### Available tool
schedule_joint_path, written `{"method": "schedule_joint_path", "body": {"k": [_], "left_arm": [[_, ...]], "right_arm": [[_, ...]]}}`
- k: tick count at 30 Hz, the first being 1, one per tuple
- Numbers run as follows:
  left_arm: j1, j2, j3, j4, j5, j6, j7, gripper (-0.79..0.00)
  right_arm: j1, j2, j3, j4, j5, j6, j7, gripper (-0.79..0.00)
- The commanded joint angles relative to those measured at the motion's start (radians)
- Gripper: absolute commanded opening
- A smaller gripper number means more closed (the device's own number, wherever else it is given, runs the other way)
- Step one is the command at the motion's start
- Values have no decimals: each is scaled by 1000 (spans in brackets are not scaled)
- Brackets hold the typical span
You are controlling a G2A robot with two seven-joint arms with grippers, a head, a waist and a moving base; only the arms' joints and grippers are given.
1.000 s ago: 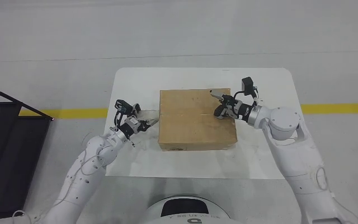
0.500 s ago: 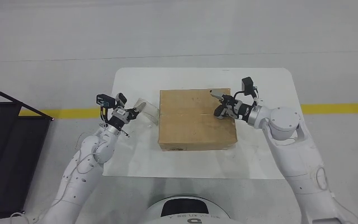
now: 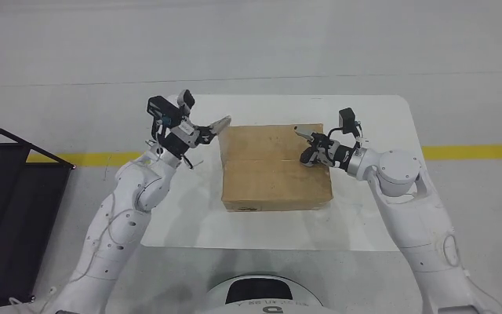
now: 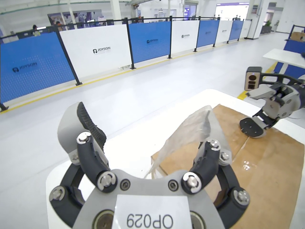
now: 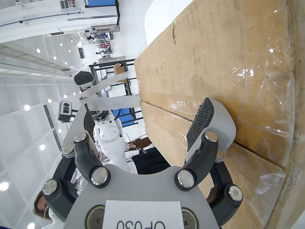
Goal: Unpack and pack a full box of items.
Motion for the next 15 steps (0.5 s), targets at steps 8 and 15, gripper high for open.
{"method": "schedule_joint_path", "body": {"k": [8,15], "left_arm": [[-38,-13,84,-216,101,35,-107,0],[-92,-31,123,-290,104,145,-164,0]], "right_arm": [[0,0,0,0,0,0,0,0],[0,0,0,0,0,0,0,0]]}}
